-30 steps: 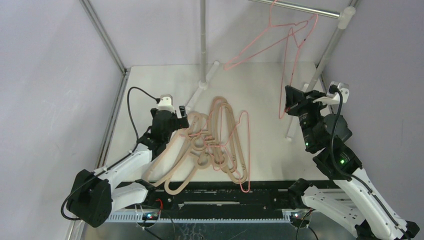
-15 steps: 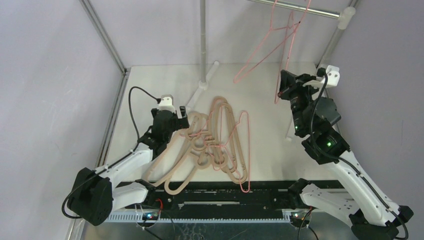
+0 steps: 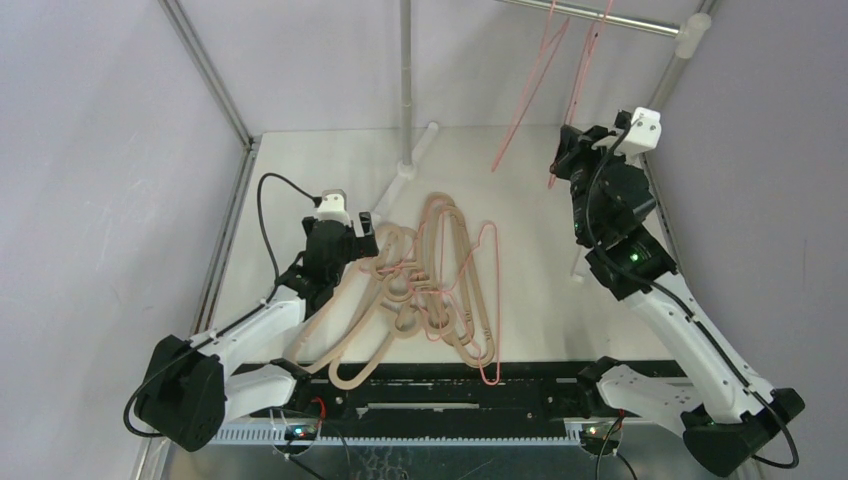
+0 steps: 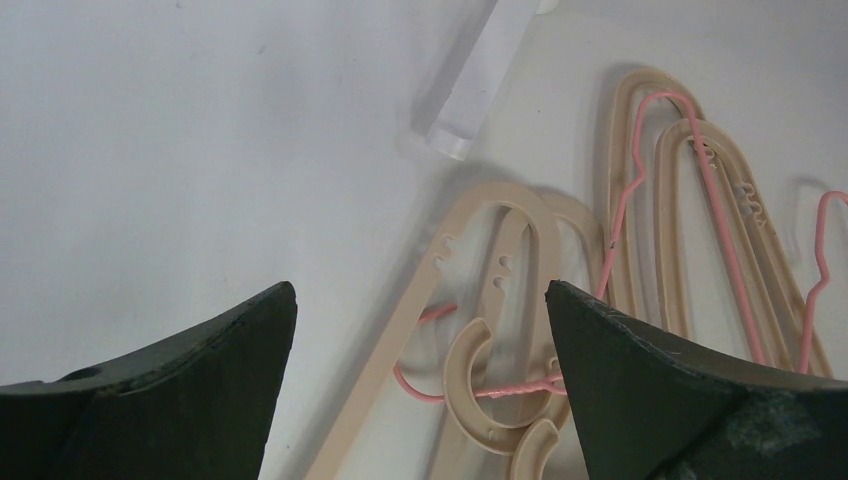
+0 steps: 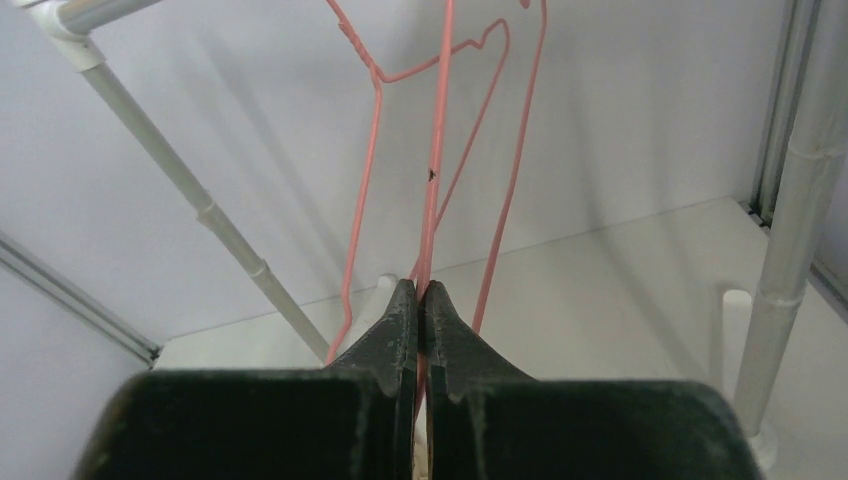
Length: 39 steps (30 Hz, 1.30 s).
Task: Organize the hangers
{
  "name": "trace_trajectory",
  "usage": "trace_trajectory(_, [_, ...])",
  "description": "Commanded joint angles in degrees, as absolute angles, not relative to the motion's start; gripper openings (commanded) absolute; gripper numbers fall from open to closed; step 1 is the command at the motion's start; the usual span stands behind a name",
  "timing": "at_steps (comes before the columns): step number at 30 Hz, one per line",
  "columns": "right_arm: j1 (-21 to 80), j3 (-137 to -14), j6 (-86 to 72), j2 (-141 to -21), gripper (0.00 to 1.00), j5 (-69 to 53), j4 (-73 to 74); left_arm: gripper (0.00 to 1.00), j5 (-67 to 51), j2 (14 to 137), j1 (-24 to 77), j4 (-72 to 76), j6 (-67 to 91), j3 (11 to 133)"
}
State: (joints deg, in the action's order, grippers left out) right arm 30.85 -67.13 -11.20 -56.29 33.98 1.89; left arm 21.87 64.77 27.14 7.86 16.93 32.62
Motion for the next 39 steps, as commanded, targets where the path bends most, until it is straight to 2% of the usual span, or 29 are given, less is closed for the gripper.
trace_trajectory(1, [28.55, -71.06, -10.69, -58.85, 0.00, 31.62, -1.14, 1.00, 22.24, 64.71, 27.34, 9.57, 15.89, 33.45])
trace_trajectory(24, [21.72, -78.17, -13.45, -72.32, 0.00, 24.56, 2.35, 1.00, 22.59, 62.89, 27.36, 9.09, 15.81, 32.89])
trace_trajectory(39, [23.73, -76.06, -11.35, -68.65, 0.00, 27.44, -2.01, 1.00, 22.59, 63.78, 27.35, 9.39, 15.90, 32.96])
